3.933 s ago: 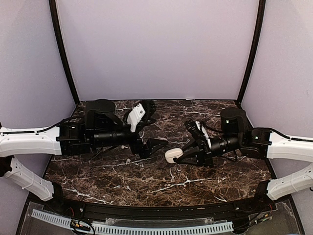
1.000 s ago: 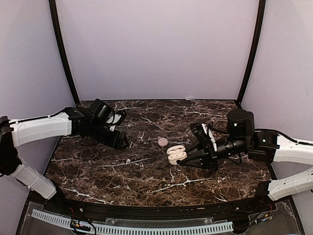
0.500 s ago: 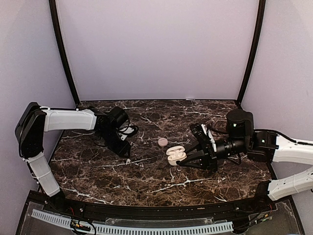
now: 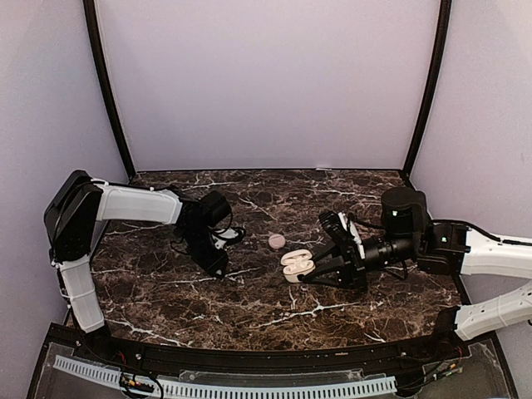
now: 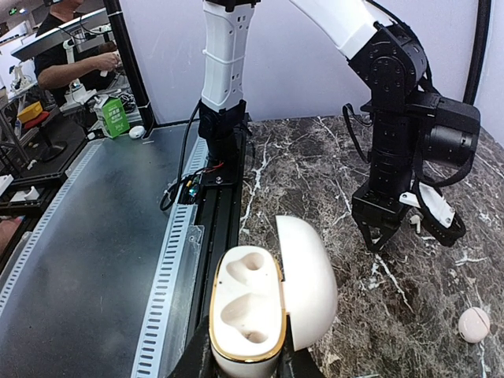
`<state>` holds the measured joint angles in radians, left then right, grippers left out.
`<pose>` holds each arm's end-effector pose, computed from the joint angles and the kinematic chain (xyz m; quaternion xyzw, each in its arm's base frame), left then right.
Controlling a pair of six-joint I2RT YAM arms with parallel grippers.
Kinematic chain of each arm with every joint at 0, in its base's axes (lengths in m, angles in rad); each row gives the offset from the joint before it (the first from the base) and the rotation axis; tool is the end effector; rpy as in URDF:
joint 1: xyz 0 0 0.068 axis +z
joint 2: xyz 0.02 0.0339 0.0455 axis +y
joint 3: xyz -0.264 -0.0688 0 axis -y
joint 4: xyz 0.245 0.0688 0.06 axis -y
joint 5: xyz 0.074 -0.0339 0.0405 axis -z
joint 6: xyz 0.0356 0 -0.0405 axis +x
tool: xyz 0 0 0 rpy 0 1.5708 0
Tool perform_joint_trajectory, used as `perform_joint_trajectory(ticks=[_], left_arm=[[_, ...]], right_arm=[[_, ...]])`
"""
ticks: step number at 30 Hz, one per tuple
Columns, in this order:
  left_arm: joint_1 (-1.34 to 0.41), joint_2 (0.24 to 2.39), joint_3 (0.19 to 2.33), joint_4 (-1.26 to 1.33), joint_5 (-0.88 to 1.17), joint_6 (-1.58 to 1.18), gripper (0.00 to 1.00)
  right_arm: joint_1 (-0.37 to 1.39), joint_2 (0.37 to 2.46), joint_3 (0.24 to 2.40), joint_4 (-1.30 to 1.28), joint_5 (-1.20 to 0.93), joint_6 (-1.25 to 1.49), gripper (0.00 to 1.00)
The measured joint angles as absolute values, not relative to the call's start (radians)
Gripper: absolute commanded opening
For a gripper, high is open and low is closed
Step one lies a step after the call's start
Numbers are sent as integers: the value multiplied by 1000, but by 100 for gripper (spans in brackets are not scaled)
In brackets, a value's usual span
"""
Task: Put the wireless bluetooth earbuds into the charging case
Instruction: Pick up the left earbud from the center of the board.
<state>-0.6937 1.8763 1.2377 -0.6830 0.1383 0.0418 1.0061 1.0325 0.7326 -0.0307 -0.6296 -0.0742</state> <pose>0.2728 -0.2332 0.1615 0.3639 0.9206 -0.1046 0.0955 0.1073 0.2086 0.2917 -0.5523 0.5711 0.4734 0.3804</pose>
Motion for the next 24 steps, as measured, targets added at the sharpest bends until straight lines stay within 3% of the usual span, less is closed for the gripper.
perform_joint_trajectory(ticks=[12, 24], left_arm=[[-727, 1893, 1249, -690, 125, 46, 37], [-731, 1905, 1261, -689, 107, 50, 23]], right_arm=[[1006, 1036, 733, -31, -629, -74, 0], [1006, 1039, 733, -31, -629, -74, 0]])
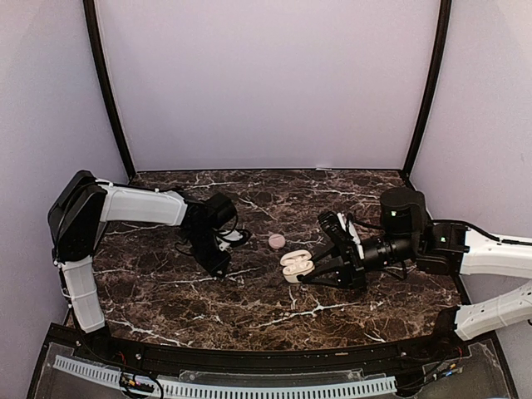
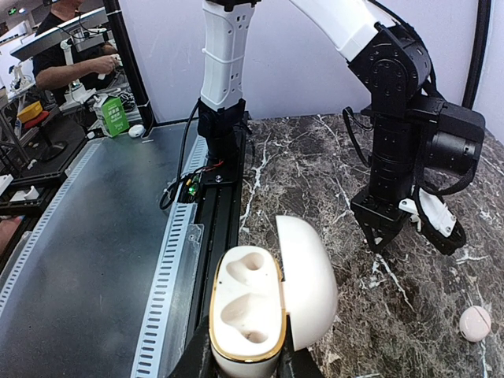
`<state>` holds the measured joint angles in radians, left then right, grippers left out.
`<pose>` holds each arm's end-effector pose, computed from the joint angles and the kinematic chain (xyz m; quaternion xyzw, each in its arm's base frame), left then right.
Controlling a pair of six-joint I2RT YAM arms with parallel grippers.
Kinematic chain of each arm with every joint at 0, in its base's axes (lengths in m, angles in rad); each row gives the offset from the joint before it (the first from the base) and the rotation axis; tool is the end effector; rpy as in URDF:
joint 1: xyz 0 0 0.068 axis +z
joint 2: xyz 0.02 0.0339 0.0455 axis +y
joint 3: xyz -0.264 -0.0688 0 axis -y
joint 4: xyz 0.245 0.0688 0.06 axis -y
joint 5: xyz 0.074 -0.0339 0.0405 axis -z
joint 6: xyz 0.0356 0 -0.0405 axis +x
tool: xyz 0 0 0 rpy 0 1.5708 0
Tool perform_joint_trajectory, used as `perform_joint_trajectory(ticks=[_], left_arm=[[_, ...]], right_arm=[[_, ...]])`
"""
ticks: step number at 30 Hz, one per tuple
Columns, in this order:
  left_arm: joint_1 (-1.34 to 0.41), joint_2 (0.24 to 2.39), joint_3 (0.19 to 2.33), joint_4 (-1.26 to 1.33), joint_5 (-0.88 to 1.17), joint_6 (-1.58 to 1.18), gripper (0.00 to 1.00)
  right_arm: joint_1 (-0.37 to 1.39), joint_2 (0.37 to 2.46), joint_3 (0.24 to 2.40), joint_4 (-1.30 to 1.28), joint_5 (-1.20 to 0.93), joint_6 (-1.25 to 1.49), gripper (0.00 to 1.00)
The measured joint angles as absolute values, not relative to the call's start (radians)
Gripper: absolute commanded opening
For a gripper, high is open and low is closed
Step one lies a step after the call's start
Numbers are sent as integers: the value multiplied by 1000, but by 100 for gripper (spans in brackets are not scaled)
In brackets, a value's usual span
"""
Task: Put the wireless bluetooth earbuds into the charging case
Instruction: Pick up the left earbud from the center of the board, then insert the left earbud into the left side groove of the charging case.
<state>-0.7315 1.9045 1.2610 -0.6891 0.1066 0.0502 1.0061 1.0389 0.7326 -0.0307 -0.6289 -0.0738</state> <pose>0.2686 -0.2462 0.1576 0.3836 0.9143 -0.0895 0.0942 0.1080 0.2096 0.2904 -0.5522 0.5733 0.4726 0.3781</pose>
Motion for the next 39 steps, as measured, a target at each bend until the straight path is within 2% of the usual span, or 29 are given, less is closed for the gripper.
perform_joint_trajectory(ticks=[8, 24, 31, 39], left_arm=[[-734, 1905, 1261, -690, 94, 52, 15], [-738, 1815, 1261, -652, 67, 45, 11], [-752, 1647, 1260, -580, 67, 37, 10], [-852, 1375, 1261, -401, 20, 22, 10]], right_arm=[[1006, 1041, 733, -31, -628, -74, 0], [1006, 1041, 733, -31, -592, -65, 0], [1006, 1040, 732, -7, -511, -24, 0], [1005, 1031, 728, 89, -377, 12, 0]])
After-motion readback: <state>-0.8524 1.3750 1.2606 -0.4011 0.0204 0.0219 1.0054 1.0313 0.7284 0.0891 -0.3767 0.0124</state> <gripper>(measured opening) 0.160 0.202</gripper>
